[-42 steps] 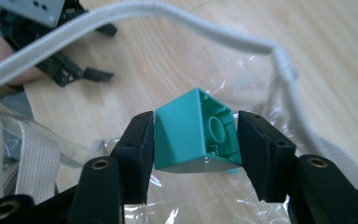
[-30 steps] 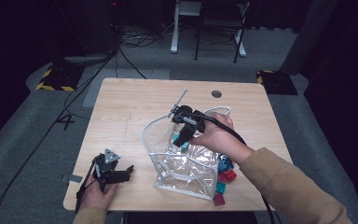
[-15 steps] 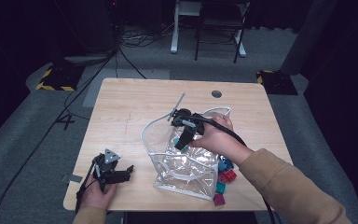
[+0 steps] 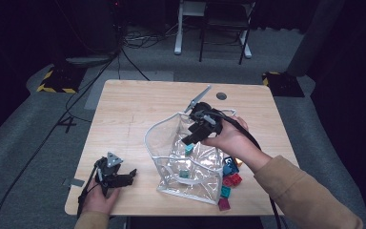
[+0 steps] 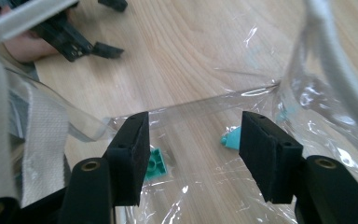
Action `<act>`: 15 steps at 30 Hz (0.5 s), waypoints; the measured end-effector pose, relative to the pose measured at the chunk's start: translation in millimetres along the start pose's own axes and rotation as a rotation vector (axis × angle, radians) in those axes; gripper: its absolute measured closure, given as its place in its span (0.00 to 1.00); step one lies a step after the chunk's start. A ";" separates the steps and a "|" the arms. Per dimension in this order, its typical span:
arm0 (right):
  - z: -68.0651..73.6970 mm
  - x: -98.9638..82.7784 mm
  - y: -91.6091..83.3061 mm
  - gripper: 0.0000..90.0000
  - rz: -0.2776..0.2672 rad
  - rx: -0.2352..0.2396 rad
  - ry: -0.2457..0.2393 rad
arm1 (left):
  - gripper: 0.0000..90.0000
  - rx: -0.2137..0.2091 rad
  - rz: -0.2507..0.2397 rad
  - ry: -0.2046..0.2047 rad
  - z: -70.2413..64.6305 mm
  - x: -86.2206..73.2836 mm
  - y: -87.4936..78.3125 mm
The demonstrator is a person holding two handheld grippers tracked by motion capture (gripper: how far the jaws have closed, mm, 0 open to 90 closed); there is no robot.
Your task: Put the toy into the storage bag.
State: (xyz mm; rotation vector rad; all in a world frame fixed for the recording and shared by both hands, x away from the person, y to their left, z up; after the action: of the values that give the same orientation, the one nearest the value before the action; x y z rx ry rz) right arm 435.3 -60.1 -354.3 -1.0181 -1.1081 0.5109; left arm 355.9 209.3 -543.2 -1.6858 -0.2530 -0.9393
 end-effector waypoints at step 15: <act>-9.8 -39.8 -69.8 0.50 -0.242 -0.022 0.068 | 0.17 0.008 0.003 -0.004 0.9 1.7 1.7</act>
State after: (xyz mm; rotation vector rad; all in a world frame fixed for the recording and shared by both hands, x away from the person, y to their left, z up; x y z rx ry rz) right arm 418.9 -128.4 -313.9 -0.8987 -1.1590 0.2687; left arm 358.4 209.0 -543.3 -1.6804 -0.2565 -0.9321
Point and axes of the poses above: each handheld gripper's, and its own axes: y roughly forward along the jaws, x roughly out of its top, z roughly to its left, the point moved 5 cm from there along y, roughly forward along the jaws, and after that the axes turned 1 degree about -x, right-handed, at the moved point
